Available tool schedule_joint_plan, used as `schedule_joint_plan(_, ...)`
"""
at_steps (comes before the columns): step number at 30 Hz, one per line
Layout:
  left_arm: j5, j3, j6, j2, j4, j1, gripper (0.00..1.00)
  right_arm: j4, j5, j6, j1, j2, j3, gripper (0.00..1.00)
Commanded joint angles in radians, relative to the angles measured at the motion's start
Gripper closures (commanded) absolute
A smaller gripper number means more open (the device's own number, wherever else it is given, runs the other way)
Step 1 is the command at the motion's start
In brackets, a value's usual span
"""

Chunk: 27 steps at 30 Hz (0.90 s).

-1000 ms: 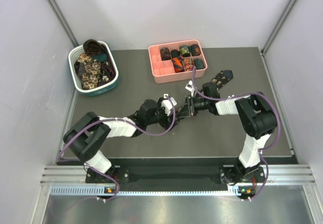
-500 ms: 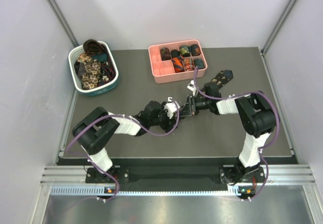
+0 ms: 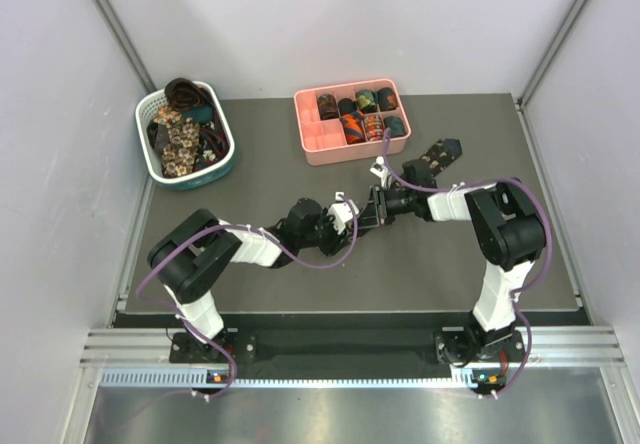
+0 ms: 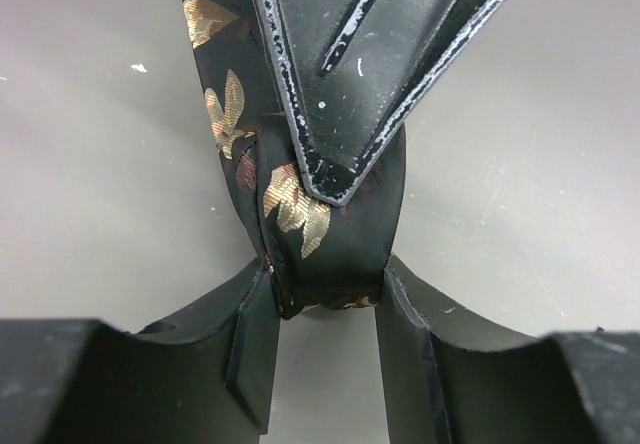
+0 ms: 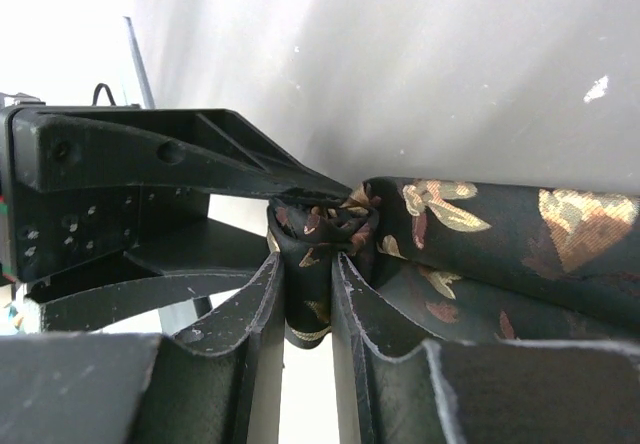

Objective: Roll the ties
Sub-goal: Roll the tie

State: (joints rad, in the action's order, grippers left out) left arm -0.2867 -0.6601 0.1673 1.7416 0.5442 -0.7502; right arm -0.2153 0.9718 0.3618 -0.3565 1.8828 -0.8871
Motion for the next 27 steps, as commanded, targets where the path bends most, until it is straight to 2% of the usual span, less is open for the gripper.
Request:
schedule_joint_plan(1, -0.037, -0.024, 0.014, 0.004, -0.004, -0.006, 0.62, 0.062, -0.056, -0.072, 0.014, 0.009, -0.041, 0.80)
schedule_joint_plan(5, -0.035, -0.018, 0.003, -0.007, -0.020, -0.006, 0.62, 0.108, -0.093, -0.099, 0.016, 0.013, -0.056, 0.74)
schedule_joint_plan(8, -0.040, -0.022, -0.005, -0.005, -0.027, -0.006, 0.62, 0.119, -0.116, -0.107, 0.016, 0.021, -0.059, 0.73)
schedule_joint_plan(9, -0.040, -0.027, -0.006, -0.007, -0.032, -0.008, 0.61, 0.122, -0.117, -0.110, 0.014, 0.022, -0.061, 0.76)
schedule_joint_plan(10, -0.034, -0.029, -0.009, -0.010, -0.033, -0.008, 0.57, 0.125, -0.119, -0.110, 0.016, 0.027, -0.062, 0.79)
schedule_joint_plan(11, -0.029, -0.029, -0.018, -0.013, -0.035, -0.011, 0.53, 0.126, -0.120, -0.110, 0.016, 0.036, -0.070, 0.87)
schedule_joint_plan(12, -0.025, -0.026, -0.018, -0.017, -0.032, -0.009, 0.50, 0.126, -0.119, -0.109, 0.016, 0.039, -0.073, 0.89)
schedule_joint_plan(13, -0.022, -0.023, -0.023, -0.024, -0.027, -0.011, 0.42, 0.128, -0.122, -0.109, 0.016, 0.047, -0.078, 0.90)
schedule_joint_plan(15, -0.003, -0.013, -0.022, -0.028, -0.007, -0.009, 0.36, 0.131, -0.125, -0.109, 0.016, 0.055, -0.082, 0.92)
schedule_joint_plan(16, 0.004, -0.013, -0.023, -0.027, 0.003, -0.011, 0.29, 0.128, -0.120, -0.109, 0.016, 0.053, -0.081, 0.93)
schedule_joint_plan(17, 0.009, -0.025, -0.022, -0.022, 0.002, -0.009, 0.27, 0.123, -0.116, -0.109, 0.014, 0.052, -0.078, 0.93)
schedule_joint_plan(27, 0.023, -0.128, -0.003, 0.053, -0.053, -0.011, 0.25, 0.100, -0.119, -0.100, 0.016, 0.027, -0.058, 0.91)
